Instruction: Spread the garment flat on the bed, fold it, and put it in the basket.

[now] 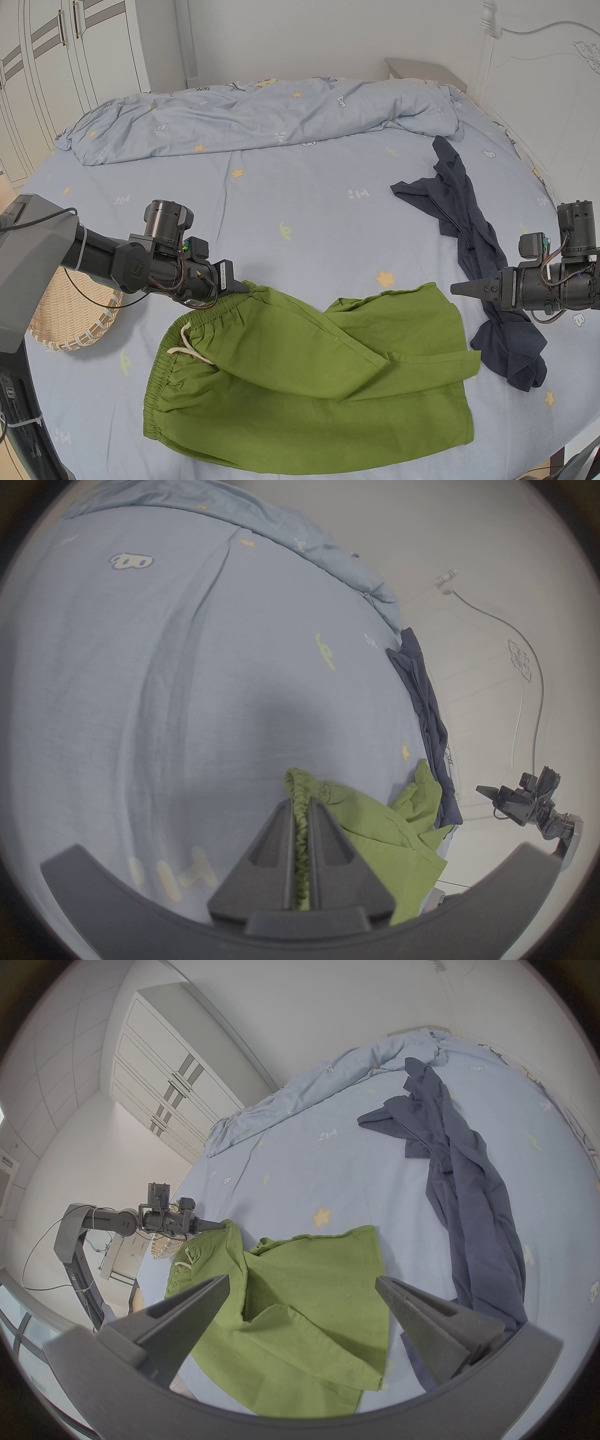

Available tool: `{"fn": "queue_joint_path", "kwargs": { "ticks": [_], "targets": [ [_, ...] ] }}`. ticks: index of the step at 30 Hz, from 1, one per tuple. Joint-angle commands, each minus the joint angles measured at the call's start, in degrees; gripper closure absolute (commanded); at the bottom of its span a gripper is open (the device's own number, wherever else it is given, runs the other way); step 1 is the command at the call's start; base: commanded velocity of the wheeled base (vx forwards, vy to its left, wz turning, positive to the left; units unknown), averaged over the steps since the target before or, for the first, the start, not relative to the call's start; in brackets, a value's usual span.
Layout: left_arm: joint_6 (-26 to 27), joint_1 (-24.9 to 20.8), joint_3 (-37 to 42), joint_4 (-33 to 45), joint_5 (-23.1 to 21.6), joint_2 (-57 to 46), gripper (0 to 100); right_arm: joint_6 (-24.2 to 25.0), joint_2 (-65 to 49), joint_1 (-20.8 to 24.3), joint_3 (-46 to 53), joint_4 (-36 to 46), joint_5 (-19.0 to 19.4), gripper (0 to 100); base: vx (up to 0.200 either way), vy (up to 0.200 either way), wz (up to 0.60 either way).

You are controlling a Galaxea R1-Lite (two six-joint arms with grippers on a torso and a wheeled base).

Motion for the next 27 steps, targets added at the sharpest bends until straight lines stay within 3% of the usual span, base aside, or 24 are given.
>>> {"fn": "queue_joint_path", "kwargs": {
  "ticks": [1,3,4,7,17,27],
  "targets": [
    [-0.1,0.4,0.2,-0.1,1.2,-1.4,100,0.0,0.0,-0.1,-0.1,0.0,-0.1,0,0.000,0.000,0.00],
    [-0.1,0.4,0.2,-0.1,1.2,-1.4,100,0.0,0.0,-0.1,-0.1,0.0,-0.1,0,0.000,0.000,0.00],
    [-0.2,1.2,0.7,-0.5,4.2,-3.9,100,0.5,0.2,-1.4,-0.4,-0.4,-0.2,0,0.000,0.000,0.00],
    [-0.3,2.4,1.9,-1.4,5.6,-6.5,100,0.5,1.3,-3.8,-0.6,-1.6,-0.3,0,0.000,0.000,0.00],
    [-0.1,3.9,7.8,-4.2,5.6,-12.6,100,-0.1,7.7,-8.5,2.6,-3.0,-0.1,0,0.000,0.000,0.00],
    [-0.1,2.6,8.7,-4.3,5.6,-12.1,100,-1.1,8.3,-8.0,6.9,-3.0,0.4,0,0.000,0.000,0.00]
  ]
}}
